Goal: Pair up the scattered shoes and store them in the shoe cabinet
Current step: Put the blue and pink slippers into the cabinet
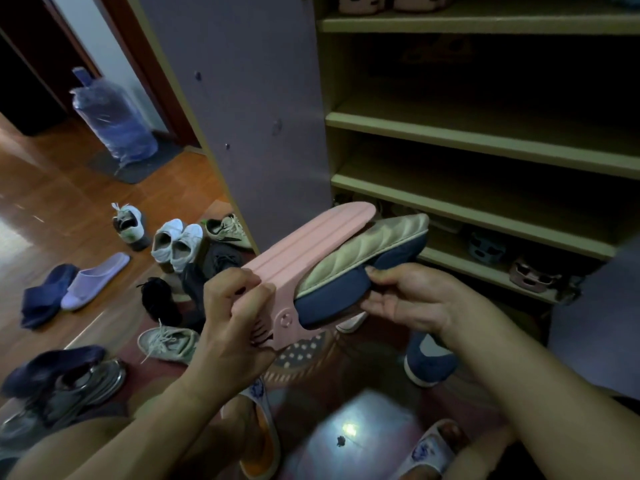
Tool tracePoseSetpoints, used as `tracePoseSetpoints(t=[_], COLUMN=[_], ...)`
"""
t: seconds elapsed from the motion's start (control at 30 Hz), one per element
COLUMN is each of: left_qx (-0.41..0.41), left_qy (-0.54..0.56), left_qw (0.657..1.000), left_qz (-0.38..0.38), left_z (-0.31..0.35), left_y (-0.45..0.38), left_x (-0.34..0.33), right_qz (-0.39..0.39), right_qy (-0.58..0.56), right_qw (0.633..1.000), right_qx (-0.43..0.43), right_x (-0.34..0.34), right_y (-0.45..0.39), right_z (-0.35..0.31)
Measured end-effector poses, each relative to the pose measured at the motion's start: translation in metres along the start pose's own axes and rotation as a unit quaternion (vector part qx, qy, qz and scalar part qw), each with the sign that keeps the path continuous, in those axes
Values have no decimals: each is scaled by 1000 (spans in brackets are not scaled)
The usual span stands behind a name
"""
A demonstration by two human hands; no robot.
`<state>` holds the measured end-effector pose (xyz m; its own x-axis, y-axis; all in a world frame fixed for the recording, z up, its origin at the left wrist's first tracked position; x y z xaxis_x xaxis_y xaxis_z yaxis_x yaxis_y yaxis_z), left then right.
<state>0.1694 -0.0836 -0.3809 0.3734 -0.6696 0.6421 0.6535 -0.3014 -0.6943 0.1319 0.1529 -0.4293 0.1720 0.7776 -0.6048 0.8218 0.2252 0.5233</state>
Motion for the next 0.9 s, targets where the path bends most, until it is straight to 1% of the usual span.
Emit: tracePoseSetpoints(t=[0.07, 0.13, 0.17, 0.23, 0.27, 0.3, 0.37, 0.4, 0.47, 0.53, 0.6, 0.67, 0.7, 0.8, 0.83, 0.9], left_qx=[-11, -14, -12, 3, 28, 70, 183, 226, 258, 282, 322, 359, 357, 303, 301, 321], left_qy=[-1, 23, 40, 71, 91, 117, 158, 148, 131, 186, 238, 258, 251, 190, 183, 196], left_qw=[1000, 1000, 999, 995, 989, 979, 951, 941, 925, 894, 866, 847, 848, 881, 885, 877], left_qz=[12, 13, 1, -64, -111, -152, -195, -206, -247, -295, -300, -295, -301, -308, -305, -298], left_z=[4, 9, 12, 14, 12, 9, -3, -7, -7, -2, -5, -10, -9, 2, 6, 8], left_y=[-2, -5, -7, -9, -7, -5, 2, 5, 10, 10, 10, 8, 7, 5, 5, 5], left_x=[4, 5, 4, -2, -6, -9, -16, -20, -33, -44, -44, -38, -37, -41, -44, -48], right_qz=[-17, -29, -33, -35, -36, -37, -39, -41, -43, -39, -40, -48, -51, -62, -68, -81], right_qy=[-12, -29, -32, -14, 7, 30, 81, 111, 176, 222, 243, 251, 250, 263, 271, 291], right_qw=[1000, 999, 998, 997, 996, 993, 987, 982, 972, 962, 957, 955, 955, 950, 948, 943], right_qx=[10, 26, 34, 62, 83, 104, 136, 144, 153, 155, 155, 153, 152, 155, 151, 138], right_x=[-3, -3, -3, -2, -2, -2, -2, -3, -8, -11, -12, -14, -15, -18, -20, -22], right_y=[0, 1, 1, 3, 5, 6, 9, 10, 12, 12, 14, 16, 17, 19, 19, 19], right_z=[-5, -14, -19, -27, -29, -30, -28, -27, -26, -30, -31, -31, -30, -25, -23, -14])
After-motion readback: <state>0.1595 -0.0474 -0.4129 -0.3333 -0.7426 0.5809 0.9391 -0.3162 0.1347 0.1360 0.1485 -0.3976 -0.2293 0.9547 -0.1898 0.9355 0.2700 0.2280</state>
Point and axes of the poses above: each hand's wrist, its own y-axis away from the middle knuckle, its own x-axis out of the back of the hand, z = x × y, the point moved 6 cm from there along -y, towards the middle knuckle, and after that the axes turned 9 degrees about x, right-handed, at the moved point
